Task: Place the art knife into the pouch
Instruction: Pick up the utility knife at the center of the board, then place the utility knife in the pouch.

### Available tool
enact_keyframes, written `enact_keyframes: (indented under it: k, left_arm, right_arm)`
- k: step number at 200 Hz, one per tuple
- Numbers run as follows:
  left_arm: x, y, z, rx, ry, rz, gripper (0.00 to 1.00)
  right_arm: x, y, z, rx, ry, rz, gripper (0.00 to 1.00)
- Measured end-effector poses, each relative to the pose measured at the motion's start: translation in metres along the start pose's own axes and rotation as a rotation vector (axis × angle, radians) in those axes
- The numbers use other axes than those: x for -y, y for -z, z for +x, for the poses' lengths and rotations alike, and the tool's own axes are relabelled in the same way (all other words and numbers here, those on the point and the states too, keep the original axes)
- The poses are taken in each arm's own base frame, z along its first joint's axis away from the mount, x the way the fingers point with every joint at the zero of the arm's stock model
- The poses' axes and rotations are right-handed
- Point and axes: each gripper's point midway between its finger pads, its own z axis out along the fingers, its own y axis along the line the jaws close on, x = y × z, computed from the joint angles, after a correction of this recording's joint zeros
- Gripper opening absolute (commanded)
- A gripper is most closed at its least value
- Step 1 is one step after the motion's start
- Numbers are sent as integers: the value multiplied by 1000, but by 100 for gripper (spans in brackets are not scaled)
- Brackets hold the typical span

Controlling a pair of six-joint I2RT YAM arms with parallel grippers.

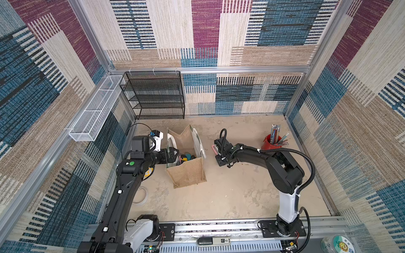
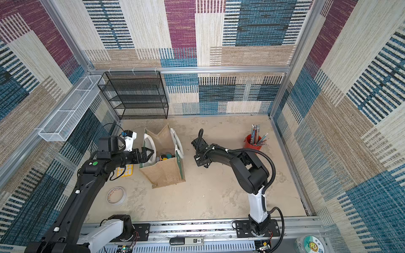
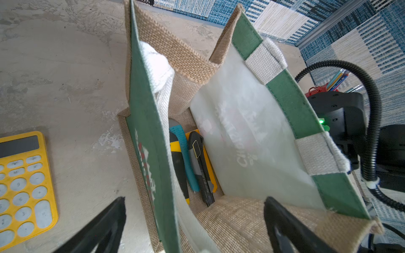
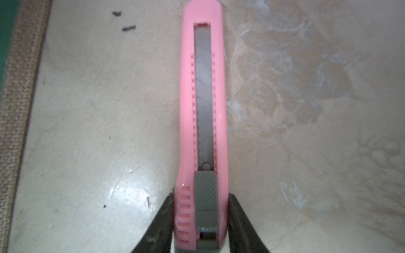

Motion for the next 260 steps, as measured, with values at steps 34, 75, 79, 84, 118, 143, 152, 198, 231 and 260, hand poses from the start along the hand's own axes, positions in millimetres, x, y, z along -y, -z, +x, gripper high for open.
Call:
enact_keyframes:
  k: [34,75,79,84,118,143,152,198,231,260]
  left_arm:
    - [0,0,0,1,0,0,99]
    - [0,0,0,1,-1,0,99]
    - [0,0,0,1,-1,0,99]
    - [0,0,0,1,-1,0,99]
    - [2,2,-3,7,-3,2,99]
    - [3,4,-6,12,-6,1,99]
    - [3,5,-7,16,-7,1,99]
    - [4,9,-11,27,-11,-6,99]
    - [0,12,-13,40,-13,-33,99]
    - [-4,17,-21,62,-18,-75,99]
  right_arm:
    - [0,9,4,-7,-21,-26,30]
    - [4,21,-2,21,-66,-47,30]
    - [4,22,-3,23,-70,-48,30]
    - [6,24,-4,29,-79,-48,30]
    - [10,55,-23,107,-136,-74,29]
    - [13,96,-54,227,-170,-93,29]
    - [13,110,-66,269,-183,-102,29]
    - [-6,185,-114,454,-170,-195,31]
    - [-48,236,-133,542,-101,-298,31]
    - [-83,266,-139,581,-46,-396,26]
